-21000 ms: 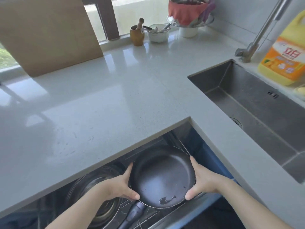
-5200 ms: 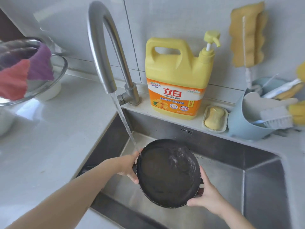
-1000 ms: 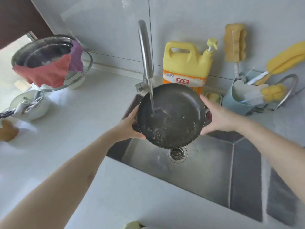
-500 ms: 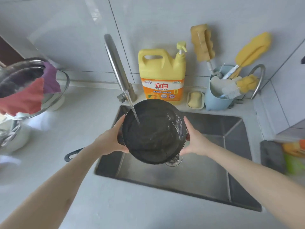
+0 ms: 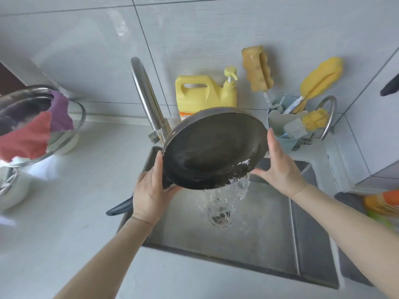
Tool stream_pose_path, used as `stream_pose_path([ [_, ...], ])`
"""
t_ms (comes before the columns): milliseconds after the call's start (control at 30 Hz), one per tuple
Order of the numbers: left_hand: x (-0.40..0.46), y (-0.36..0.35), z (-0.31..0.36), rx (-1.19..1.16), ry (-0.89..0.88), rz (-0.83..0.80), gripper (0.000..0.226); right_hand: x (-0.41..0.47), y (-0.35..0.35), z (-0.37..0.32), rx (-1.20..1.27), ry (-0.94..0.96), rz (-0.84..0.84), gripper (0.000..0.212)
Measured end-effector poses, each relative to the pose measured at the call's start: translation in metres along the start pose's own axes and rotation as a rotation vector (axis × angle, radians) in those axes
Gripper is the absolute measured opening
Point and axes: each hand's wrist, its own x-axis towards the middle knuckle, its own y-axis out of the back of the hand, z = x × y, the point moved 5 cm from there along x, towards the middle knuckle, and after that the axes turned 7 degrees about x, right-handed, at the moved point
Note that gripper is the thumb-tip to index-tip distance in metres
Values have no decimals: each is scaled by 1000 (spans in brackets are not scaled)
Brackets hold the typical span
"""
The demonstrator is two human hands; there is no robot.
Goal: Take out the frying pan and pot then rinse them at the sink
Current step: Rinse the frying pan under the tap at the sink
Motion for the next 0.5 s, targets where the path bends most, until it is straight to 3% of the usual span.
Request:
stream_pose_path([
  [133, 17, 22, 15, 60, -67, 175, 93, 14, 38, -19, -104, 198, 215, 115],
  [267, 39, 53, 28, 85, -169, 382, 96, 25, 75, -44, -195, 300, 371, 110],
  [333, 48, 64, 30, 104, -214, 425, 107, 27, 88, -49, -242, 361, 441, 108],
  [500, 63, 75, 34, 111, -203, 448, 103, 28, 105, -64, -278, 472, 528, 92],
])
